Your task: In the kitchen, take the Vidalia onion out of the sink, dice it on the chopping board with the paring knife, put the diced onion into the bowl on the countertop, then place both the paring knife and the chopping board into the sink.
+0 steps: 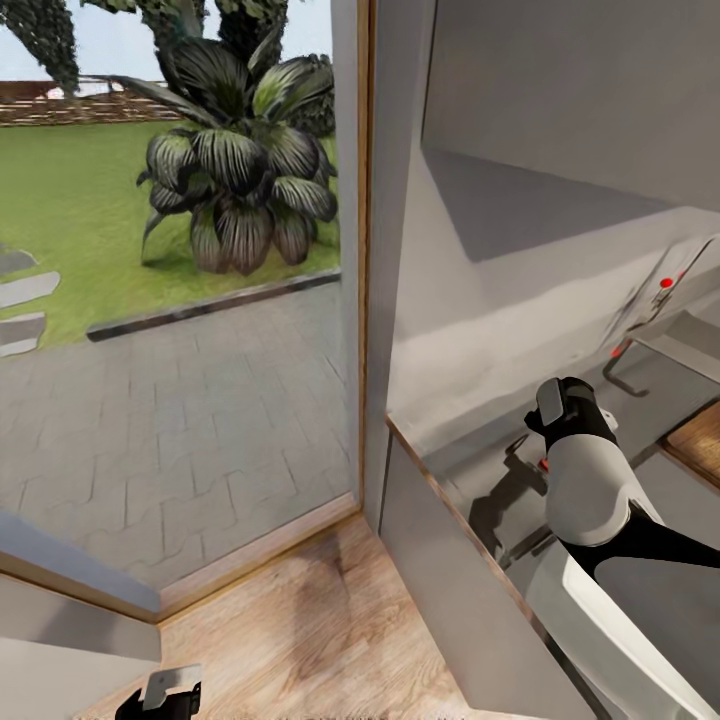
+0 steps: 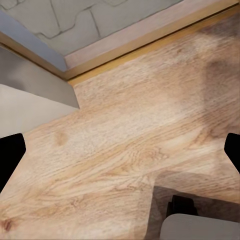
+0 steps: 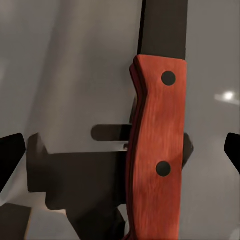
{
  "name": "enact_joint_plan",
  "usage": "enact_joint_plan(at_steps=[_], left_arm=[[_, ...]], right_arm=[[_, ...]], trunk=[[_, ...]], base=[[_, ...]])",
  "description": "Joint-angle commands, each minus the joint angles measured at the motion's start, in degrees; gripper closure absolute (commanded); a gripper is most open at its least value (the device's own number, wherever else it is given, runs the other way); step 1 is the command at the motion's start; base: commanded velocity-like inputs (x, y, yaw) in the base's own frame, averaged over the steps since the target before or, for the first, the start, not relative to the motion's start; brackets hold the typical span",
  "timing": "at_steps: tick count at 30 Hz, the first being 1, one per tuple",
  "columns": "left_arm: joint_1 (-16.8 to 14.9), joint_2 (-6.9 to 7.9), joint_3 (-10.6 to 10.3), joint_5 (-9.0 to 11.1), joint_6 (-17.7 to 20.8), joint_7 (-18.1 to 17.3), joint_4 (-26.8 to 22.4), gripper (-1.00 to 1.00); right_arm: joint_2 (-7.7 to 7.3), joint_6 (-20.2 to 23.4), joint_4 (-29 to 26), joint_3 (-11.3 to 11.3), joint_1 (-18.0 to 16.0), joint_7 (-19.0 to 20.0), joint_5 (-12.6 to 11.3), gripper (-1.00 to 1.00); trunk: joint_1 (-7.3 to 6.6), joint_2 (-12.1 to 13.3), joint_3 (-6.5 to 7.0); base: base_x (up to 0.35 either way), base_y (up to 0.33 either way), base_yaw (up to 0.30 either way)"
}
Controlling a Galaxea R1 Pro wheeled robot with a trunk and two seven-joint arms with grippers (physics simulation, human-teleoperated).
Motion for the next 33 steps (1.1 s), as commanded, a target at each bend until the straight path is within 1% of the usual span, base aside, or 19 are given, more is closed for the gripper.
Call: enact_joint_plan(at_steps=[1, 33], left_arm=[[-0.1, -0.03, -0.5, 0.2, -0.3, 0.2, 0.2, -1.0], [-0.1, -0.03, -0.5, 0.2, -0.3, 0.2, 0.2, -1.0]], right_arm=[[0.06, 0.4, -0.1, -0.3, -0.1, 0.2, 0.6, -1.0], [0.14, 0.5, -0.1, -0.3, -0.1, 0.2, 0.5, -1.0]], trunk=[[0.03, -0.1, -0.15], [0.03, -0.1, -0.32]], base=[[0.0, 0.0, 0.0], [0.0, 0.0, 0.0]])
